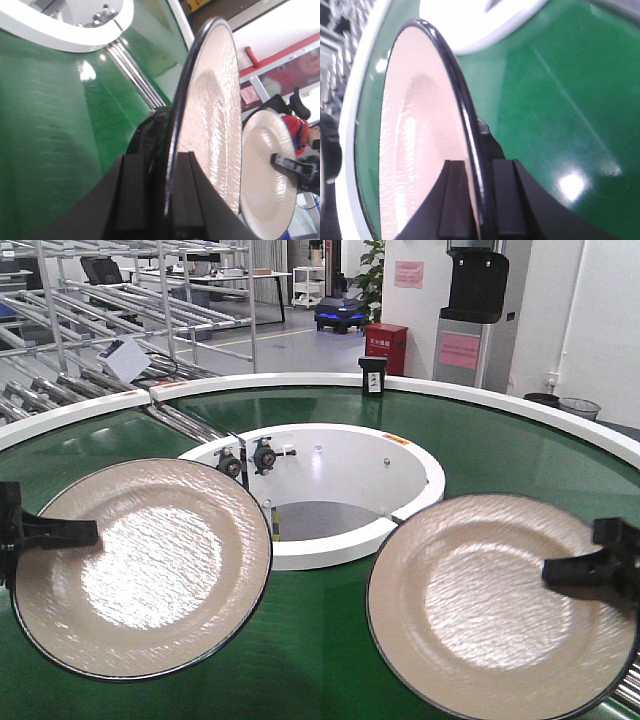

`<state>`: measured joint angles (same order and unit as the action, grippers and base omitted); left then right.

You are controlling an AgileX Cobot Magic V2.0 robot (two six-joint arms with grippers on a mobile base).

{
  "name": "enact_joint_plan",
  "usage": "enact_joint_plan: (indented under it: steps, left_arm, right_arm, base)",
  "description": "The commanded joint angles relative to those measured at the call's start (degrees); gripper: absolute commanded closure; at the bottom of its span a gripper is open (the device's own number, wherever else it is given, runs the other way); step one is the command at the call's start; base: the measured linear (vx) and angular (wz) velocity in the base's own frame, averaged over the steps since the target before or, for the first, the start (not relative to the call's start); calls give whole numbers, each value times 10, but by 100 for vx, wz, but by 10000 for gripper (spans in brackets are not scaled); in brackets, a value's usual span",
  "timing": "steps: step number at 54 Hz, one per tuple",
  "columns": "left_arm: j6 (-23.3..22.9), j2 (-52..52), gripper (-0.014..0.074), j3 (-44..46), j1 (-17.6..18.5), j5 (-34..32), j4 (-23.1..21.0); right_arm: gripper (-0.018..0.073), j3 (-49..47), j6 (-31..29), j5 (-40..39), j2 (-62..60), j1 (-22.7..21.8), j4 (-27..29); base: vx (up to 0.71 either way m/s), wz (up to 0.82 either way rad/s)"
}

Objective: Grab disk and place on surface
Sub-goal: 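Close both grippers on the plate rims and lift the plates upright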

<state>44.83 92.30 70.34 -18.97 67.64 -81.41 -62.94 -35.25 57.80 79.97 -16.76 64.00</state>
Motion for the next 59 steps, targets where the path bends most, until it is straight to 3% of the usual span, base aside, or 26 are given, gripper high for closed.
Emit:
enact_joint_plan:
  steps: [1,20,59]
  left_arm:
    - [-23,-36,601,19,4,40,-74]
    - [-38,-68,598,19,50,39,-70]
    - [-38,-68,598,19,50,38,-63]
  right_arm:
    - [568,-18,10,6,-40,-6,65]
    - [568,-17,29,9,-58,-6,71]
    - [568,-17,27,15,-58,-6,69]
  base:
    - [0,0]
    - [0,0]
    - [0,0]
